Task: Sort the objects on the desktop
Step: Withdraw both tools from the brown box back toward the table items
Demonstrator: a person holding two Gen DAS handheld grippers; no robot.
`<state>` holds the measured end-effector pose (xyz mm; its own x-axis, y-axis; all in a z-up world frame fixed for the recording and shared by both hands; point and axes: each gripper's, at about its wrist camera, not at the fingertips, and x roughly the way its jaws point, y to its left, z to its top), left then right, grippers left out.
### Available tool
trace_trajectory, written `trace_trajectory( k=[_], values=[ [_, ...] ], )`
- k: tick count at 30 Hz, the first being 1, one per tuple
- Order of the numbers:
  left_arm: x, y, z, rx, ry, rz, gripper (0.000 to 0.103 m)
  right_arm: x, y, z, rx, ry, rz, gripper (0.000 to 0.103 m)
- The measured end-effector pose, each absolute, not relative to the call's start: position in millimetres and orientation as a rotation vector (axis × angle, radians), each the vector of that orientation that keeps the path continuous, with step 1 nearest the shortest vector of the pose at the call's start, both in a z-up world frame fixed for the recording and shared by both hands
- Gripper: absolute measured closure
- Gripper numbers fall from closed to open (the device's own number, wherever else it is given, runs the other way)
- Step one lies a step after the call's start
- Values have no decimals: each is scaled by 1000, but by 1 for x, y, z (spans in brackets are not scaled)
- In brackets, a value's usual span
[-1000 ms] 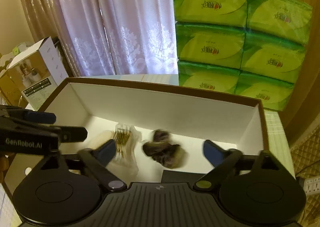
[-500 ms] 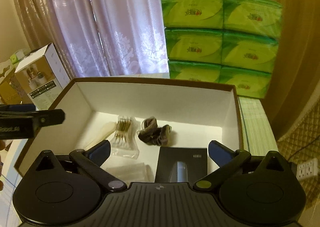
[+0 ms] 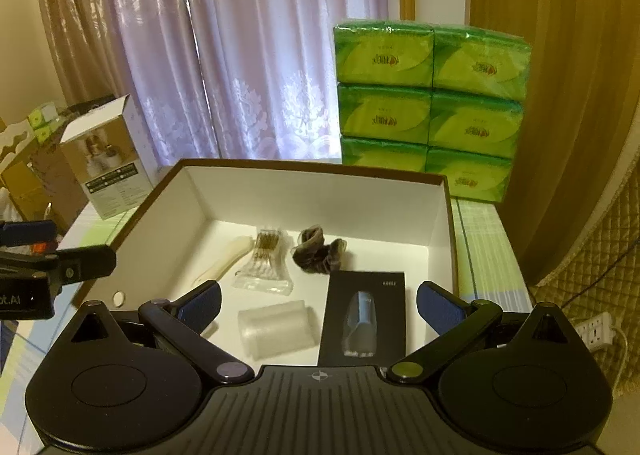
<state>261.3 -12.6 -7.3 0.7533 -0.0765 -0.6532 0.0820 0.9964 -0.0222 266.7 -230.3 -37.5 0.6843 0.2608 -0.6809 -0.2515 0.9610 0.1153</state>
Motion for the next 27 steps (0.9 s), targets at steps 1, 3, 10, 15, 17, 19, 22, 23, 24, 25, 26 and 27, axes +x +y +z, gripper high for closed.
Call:
trace_trajectory(
  k=[1, 3, 10, 15, 17, 19, 22, 23, 24, 25, 26, 27],
  values=[
    [256, -13, -6, 8, 716, -87, 8, 262, -231, -36, 13, 763, 285, 2],
    [245, -15, -3, 12, 725, -86, 8, 251, -231, -32, 13, 755, 285, 2],
    [208, -16, 6, 6, 733, -85, 9, 214, -235, -21, 21, 740, 291, 2],
    [185, -16, 15, 8, 719, -81, 9, 190, -236, -15, 14, 732, 295, 2],
    [177, -15, 18, 7, 716, -78, 9, 181, -236, -12, 14, 727, 299, 2],
    [169, -15, 20, 7, 712, -75, 9, 173, -237, -9, 13, 720, 303, 2],
    [157, -15, 23, 9, 711, -72, 9, 162, -239, -5, 11, 706, 306, 2],
    [153, -14, 23, 9, 712, -72, 9, 158, -239, -4, 10, 702, 307, 2],
    [149, -14, 23, 9, 714, -72, 9, 154, -240, -3, 8, 699, 308, 2],
    [145, -14, 23, 9, 717, -71, 8, 151, -240, -2, 6, 698, 308, 2],
    [141, -14, 22, 9, 720, -70, 8, 147, -241, -2, 4, 698, 310, 2],
    [138, -13, 22, 9, 723, -69, 9, 143, -241, -2, 2, 701, 311, 2]
  ],
)
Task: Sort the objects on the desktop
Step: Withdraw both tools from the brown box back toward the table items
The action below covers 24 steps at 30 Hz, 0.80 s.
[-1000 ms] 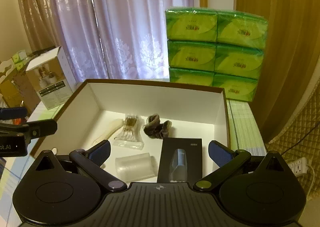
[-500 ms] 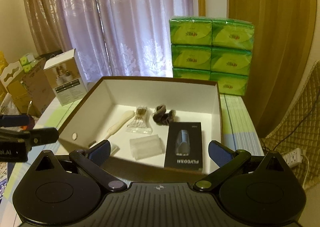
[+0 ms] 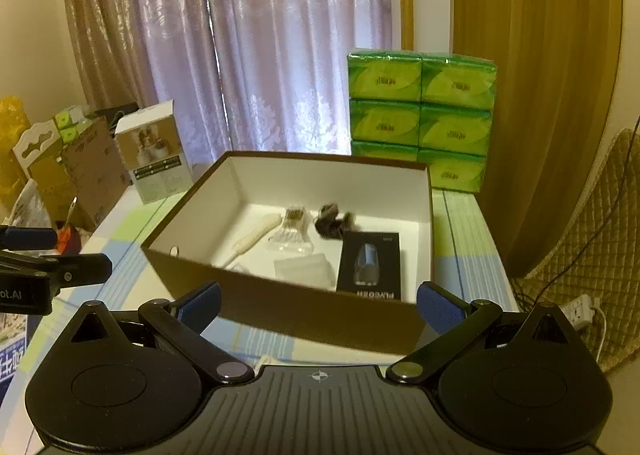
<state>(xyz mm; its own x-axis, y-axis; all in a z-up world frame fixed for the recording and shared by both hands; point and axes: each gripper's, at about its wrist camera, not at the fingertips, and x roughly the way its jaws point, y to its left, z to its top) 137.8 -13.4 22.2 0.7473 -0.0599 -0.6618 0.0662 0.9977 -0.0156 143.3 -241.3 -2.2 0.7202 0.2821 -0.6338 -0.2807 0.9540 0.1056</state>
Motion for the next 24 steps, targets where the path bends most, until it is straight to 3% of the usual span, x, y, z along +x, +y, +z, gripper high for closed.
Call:
trace_trajectory(
  k=[24],
  values=[
    [80, -15, 13, 22, 794, -53, 8, 85, -244, -13, -21, 762, 341, 2]
  ],
)
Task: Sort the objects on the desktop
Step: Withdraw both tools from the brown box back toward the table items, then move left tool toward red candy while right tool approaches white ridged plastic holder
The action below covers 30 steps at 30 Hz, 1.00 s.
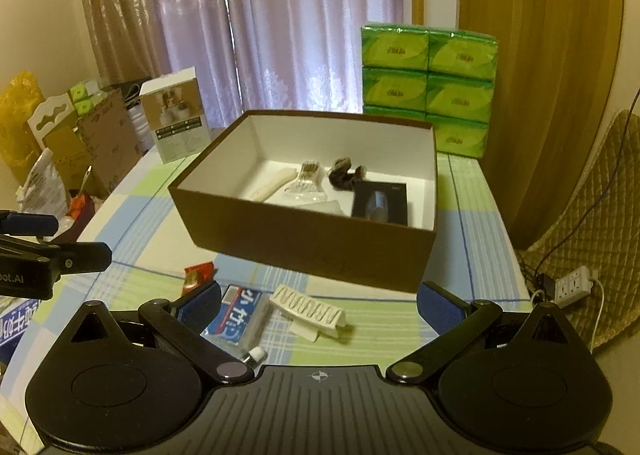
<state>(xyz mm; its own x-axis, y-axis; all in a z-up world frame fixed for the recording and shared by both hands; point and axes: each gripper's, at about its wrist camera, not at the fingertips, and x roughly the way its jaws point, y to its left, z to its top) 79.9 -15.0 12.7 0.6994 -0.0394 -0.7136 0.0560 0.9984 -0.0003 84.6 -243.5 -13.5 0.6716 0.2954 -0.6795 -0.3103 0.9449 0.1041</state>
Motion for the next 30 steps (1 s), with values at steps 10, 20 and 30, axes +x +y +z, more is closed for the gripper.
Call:
trace_trajectory(
  k=[10, 20, 30],
  values=[
    [67, -15, 4, 29, 823, -53, 8, 74, -240, -23, -27, 806, 361, 2],
    [61, -13, -10, 20, 870, -47, 8, 69, -239, -33, -20, 843, 356, 2],
    [62, -7, -34, 11, 936, -24, 8, 72, -237, -58, -19, 915, 339, 2]
  ],
)
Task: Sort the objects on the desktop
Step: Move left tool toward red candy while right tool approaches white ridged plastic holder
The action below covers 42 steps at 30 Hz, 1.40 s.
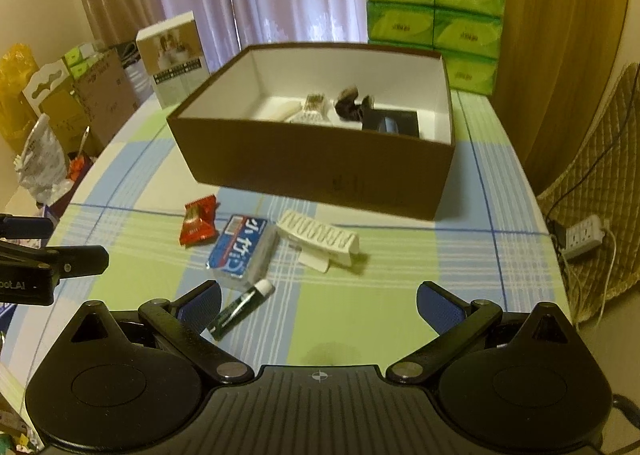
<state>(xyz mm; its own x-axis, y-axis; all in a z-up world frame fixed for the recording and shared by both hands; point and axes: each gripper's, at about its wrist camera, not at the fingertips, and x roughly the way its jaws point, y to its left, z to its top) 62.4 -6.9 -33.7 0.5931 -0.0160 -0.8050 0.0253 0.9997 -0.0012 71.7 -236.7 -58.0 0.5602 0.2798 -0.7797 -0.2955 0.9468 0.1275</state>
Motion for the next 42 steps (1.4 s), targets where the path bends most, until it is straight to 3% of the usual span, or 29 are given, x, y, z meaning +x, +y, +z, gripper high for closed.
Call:
trace_trajectory(
  k=[18, 33, 38, 42],
  values=[
    [77, -8, -76, 7, 1029, -50, 9, 88, -240, -102, -2, 1017, 295, 2],
    [116, 14, -97, -2, 1038, 9, 9, 136, -219, -123, -96, 903, 408, 2],
    [130, 23, -106, -16, 1050, 30, 9, 156, -218, -135, -150, 895, 468, 22],
    [142, 27, -113, -20, 1056, 33, 10, 165, -210, -147, -241, 877, 512, 29]
  ],
)
